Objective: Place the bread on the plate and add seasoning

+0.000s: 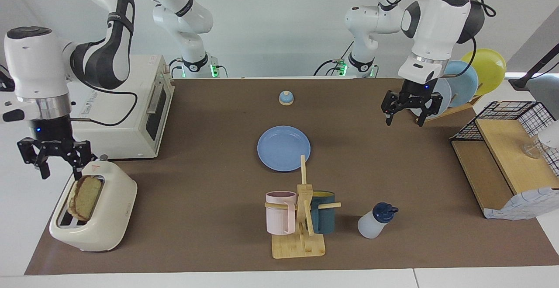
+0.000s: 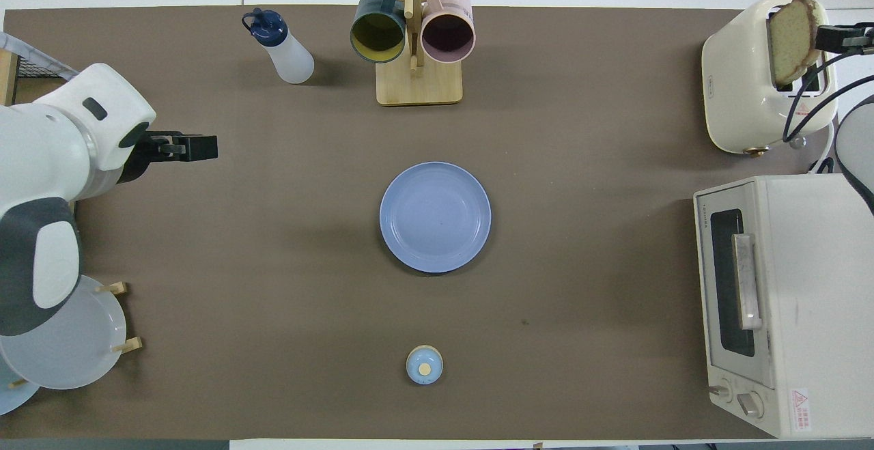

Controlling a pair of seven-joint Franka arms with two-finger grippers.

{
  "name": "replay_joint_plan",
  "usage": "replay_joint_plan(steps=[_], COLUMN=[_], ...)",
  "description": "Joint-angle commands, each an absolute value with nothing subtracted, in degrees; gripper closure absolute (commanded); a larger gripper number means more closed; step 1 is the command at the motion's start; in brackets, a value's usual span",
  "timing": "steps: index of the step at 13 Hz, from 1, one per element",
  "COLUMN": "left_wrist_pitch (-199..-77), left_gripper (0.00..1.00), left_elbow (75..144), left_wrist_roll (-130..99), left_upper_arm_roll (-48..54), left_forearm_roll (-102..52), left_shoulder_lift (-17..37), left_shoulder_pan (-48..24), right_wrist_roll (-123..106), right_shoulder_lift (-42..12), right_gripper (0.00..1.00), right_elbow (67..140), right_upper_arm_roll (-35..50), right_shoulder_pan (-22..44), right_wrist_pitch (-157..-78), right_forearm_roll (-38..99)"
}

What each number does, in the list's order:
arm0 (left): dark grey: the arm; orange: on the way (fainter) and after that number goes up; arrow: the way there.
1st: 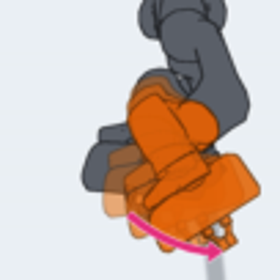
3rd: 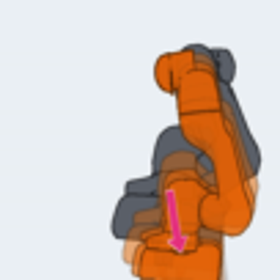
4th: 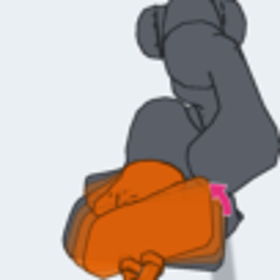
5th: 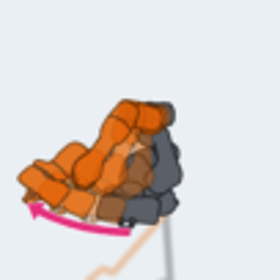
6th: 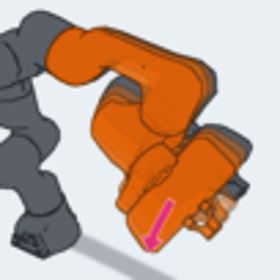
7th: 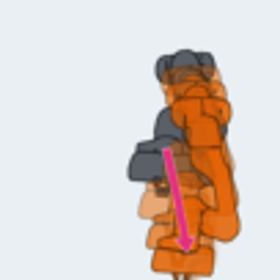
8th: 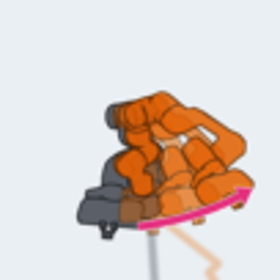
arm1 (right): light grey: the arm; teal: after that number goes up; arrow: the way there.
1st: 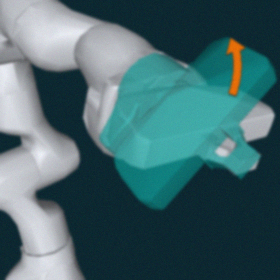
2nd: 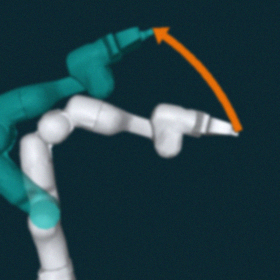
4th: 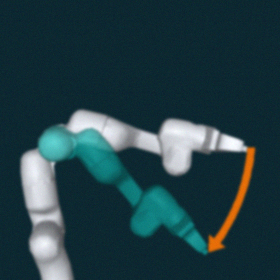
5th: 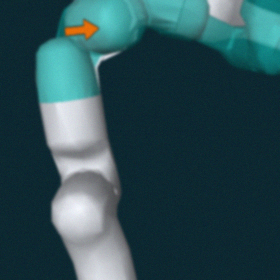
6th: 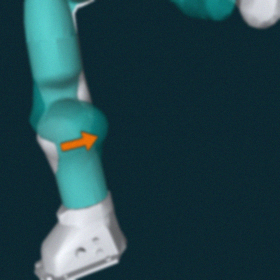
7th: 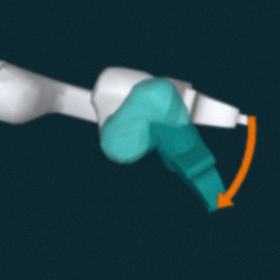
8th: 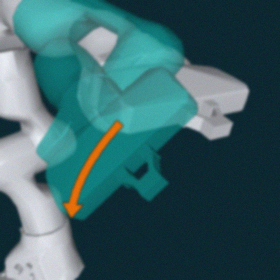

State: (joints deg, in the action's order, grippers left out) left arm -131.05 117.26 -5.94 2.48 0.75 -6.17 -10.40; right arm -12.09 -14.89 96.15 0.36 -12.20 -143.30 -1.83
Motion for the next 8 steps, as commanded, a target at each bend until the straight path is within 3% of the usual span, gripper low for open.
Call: replay_joint_plan(steps=[1, 6, 8], left_wrist_pitch=[-144.9, -163.2, -165.6], left_gripper=[0.00, 0.00, 0.00], left_elbow=[121.0, 119.4, 115.9], left_wrist_roll=[-8.3, -10.1, -12.5], left_upper_arm_roll=[1.9, 1.5, 0.9], left_forearm_roll=[1.7, 1.7, 1.6], left_shoulder_lift=[-2.2, 12.7, 17.5], left_shoulder_pan=[-12.7, -17.0, -18.1], right_wrist_roll=[-13.5, -18.5, -18.6], right_shoulder_lift=[-16.1, -18.3, -18.2], right_gripper=[0.26, 0.27, 0.51], right_elbow=[94.4, 94.5, 95.2], right_upper_arm_roll=[0.9, 0.9, 1.0], right_shoulder_pan=[-12.0, -12.0, -11.9], right_wrist_pitch=[-144.4, -147.4, -147.7], right_forearm_roll=[6.8, 8.2, 8.4])
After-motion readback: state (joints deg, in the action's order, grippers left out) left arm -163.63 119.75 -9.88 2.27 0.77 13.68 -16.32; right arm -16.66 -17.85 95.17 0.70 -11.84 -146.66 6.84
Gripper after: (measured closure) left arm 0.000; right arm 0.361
